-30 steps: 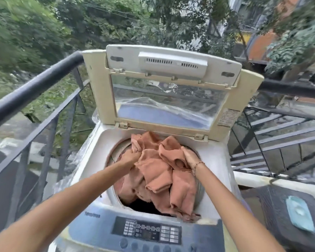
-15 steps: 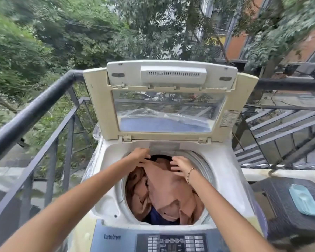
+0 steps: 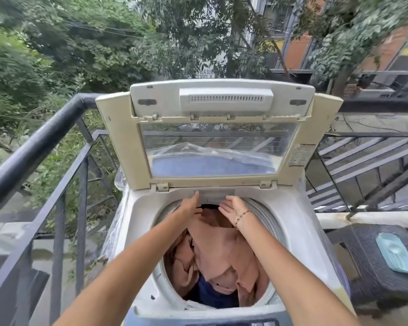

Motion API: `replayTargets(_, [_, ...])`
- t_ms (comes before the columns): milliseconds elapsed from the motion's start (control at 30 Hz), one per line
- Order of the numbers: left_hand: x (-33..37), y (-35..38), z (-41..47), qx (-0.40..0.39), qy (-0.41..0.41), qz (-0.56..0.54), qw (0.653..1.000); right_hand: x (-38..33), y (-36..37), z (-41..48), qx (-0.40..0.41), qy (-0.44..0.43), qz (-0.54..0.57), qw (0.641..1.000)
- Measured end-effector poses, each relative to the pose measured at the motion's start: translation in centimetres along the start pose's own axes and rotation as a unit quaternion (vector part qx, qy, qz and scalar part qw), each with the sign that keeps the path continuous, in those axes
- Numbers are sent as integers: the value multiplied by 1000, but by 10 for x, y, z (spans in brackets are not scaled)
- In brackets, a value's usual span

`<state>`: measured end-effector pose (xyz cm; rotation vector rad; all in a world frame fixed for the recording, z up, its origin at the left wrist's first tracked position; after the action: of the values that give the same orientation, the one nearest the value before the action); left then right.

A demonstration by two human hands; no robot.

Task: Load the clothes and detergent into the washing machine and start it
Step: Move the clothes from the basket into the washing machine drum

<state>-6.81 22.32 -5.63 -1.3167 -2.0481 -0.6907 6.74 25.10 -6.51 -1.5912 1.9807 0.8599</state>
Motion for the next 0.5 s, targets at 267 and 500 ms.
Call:
replayTargets(267, [-2,-6,20,-35,7,-103,994,-7,-2,4,-13,55,54,997])
replayTargets(500, [-5,-9,18,-39,2,-127,991,-5,-5,5,-19,64,82,994])
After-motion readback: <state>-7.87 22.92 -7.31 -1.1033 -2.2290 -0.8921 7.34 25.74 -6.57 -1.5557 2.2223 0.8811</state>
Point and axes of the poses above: each hand's wrist, its own z-axis towards the middle knuckle, its own y-axis out of the palm, x = y × z, the point moved 1 cm from there along z, towards the middle knuckle, and after that the axes turned 6 degrees about -z, right-handed, at the moved point
